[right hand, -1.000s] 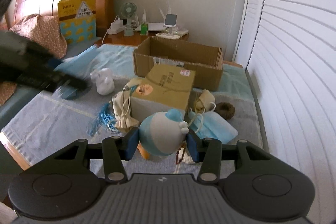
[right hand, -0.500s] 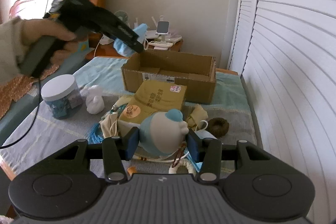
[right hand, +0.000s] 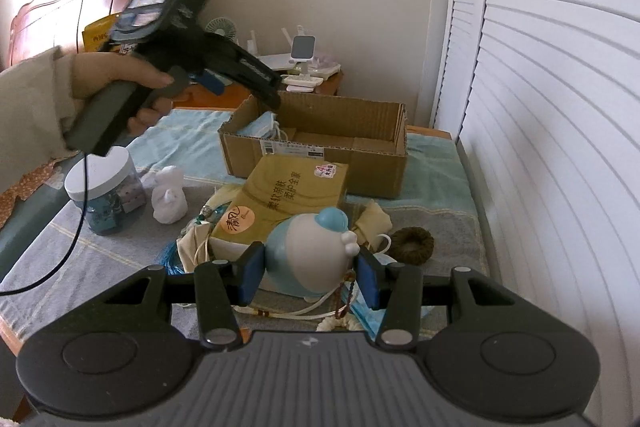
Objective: Organize soft objects
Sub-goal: 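Carry the mask and toy figure into the cardboard box and release both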
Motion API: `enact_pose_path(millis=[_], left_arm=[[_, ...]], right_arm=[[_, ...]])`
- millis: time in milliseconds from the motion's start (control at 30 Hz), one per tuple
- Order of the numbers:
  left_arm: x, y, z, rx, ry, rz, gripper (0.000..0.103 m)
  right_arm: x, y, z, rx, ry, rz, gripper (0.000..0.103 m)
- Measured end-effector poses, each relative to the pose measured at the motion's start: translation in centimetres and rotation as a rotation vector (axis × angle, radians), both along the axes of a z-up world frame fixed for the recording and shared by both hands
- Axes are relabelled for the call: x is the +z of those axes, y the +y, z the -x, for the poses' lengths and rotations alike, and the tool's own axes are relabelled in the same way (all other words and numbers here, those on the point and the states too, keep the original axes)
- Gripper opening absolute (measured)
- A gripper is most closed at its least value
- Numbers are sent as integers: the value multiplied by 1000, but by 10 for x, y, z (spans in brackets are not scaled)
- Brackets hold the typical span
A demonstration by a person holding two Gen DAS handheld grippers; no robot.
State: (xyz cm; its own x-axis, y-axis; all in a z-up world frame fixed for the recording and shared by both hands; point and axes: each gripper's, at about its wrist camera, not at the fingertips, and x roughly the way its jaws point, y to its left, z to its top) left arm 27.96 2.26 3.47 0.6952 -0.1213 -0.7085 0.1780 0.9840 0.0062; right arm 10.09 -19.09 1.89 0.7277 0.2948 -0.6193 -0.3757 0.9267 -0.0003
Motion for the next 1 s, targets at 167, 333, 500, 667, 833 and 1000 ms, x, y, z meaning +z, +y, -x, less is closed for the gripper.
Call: enact_pose_path(millis=[167,333,500,667,833,1000], left_arm=[[12,0,59,-95,-21,-5,91],[14,5,119,-156,-46,8,92],[10,13,163,-144,-94,5,92],[5,21,186,-118,-113,22,92],[-2,26,192,-92,-124,20,92],[-9,31,188,-69,-106,23,92]], right_arm=[[3,1,-5,-5,0,-1,54],[12,2,-23,-15,-7,-13,54],[25,5,-58,-38,-27,-23,54],[33,11,-107,-54,-33,-14,54],[32,23,-165,-64,-13,13,54],[19,27,-217,-89,36,17,54]])
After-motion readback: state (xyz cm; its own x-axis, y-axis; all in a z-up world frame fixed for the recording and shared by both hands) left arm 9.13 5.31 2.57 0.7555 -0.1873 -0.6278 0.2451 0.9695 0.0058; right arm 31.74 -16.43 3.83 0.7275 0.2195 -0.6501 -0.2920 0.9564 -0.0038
